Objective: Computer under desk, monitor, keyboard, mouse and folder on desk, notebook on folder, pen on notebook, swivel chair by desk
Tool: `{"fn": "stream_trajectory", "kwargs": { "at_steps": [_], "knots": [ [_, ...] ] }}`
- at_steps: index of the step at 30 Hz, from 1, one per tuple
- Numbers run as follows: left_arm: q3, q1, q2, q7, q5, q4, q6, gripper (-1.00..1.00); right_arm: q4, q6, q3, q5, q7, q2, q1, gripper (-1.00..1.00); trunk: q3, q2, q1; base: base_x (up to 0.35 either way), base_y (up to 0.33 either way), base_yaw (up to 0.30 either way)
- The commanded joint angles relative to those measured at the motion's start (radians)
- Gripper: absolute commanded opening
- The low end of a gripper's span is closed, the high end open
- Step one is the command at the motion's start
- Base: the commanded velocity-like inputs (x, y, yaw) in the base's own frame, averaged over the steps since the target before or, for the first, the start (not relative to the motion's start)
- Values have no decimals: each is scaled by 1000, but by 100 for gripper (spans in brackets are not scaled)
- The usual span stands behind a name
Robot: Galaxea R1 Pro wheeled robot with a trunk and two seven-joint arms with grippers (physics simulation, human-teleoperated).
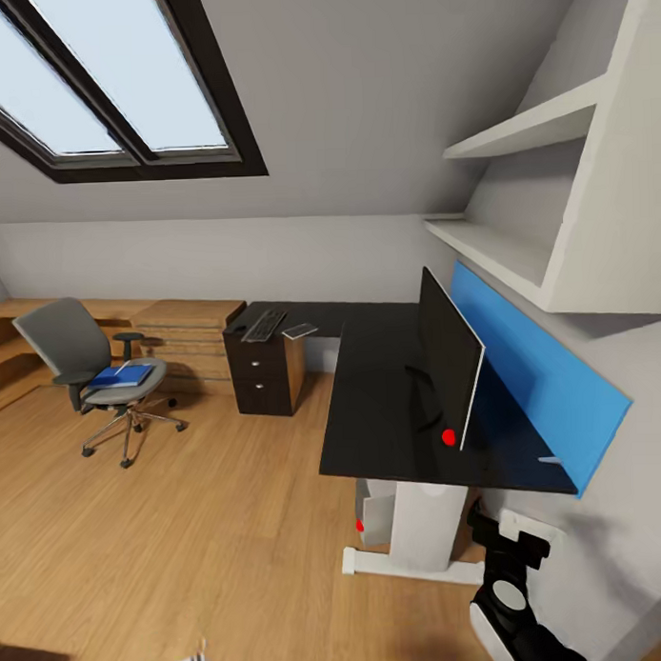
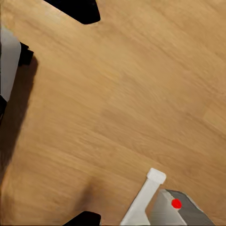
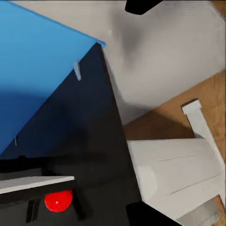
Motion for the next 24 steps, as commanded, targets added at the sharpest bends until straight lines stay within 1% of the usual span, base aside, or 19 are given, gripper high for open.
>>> {"fn": "stream_trajectory", "kwargs": {
  "at_steps": [1, 3, 4, 6, 7, 8, 9, 11, 12, 14, 15, 16, 18, 19, 21, 24],
  "knots": [
    [3, 0, 5, -2, -2, 24, 1, 100, 22, -17, 11, -9, -5, 5, 3, 100, -2, -2, 0, -329, 84, 0],
    [3, 0, 27, -3, -40, 106, -40, 100, 110, -52, 26, -8, -4, 27, 25, 100, -2, -2, 0, -309, 142, 0],
    [3, 0, 31, -3, -47, 128, -53, 100, 134, -64, 28, -8, -3, 33, 30, 100, -2, -2, 0, -292, 175, 0],
    [5, 0, 44, -3, -62, 218, -106, 100, 239, -125, 36, -7, 13, 52, 42, 100, -2, -2, 0, -258, 219, 0],
    [5, 0, 51, -3, -67, 260, -134, 100, 295, -159, 42, -7, 32, 60, 45, 100, -2, -2, 0, -215, 259, 0],
    [5, 0, 55, -3, -69, 280, -148, 100, 322, -175, 47, -6, 46, 64, 46, 100, -2, -2, 0, -198, 269, 0],
    [6, 0, 63, -3, -71, 319, -176, 100, 376, -203, 60, -6, 79, 71, 48, 100, -2, -2, 0, -145, 288, 0],
    [5, 0, 72, -4, -73, 356, -203, 100, 429, -228, 74, -6, 120, 78, 49, 100, -2, -2, 0, -104, 299, 0],
    [5, 0, 81, -4, -74, 394, -228, 100, 482, -251, 84, -7, 163, 84, 49, 100, -2, -2, 0, -51, 314, 0],
    [5, 0, 90, -5, -76, 430, -250, 100, 532, -276, 91, -8, 205, 89, 50, 100, -2, -2, 0, -7, 319, 0],
    [4, 0, 99, -6, -77, 457, -268, 100, 576, -305, 95, -8, 242, 94, 50, 100, -2, -2, 0, 62, 321, 0],
    [4, 0, 107, -6, -77, 475, -281, 100, 611, -343, 98, -9, 271, 96, 50, 100, -2, -2, 0, 102, 319, 0],
    [3, -1, 116, -6, -78, 495, -295, 100, 659, -428, 101, -10, 304, 100, 50, 100, -2, -2, 0, 150, 311, 0],
    [3, -2, 124, -7, -76, 506, -302, 100, 728, -504, 102, -12, 321, 113, 50, 100, -2, -2, 0, 218, 281, 0],
    [4, -2, 125, -8, -75, 510, -303, 100, 758, -518, 100, -12, 325, 118, 50, 100, -2, -2, 0, 231, 273, 0],
    [4, -2, 124, -9, -75, 513, -304, 100, 778, -530, 99, -13, 327, 121, 50, 100, -2, -2, 0, 245, 261, 0]
  ]
}}
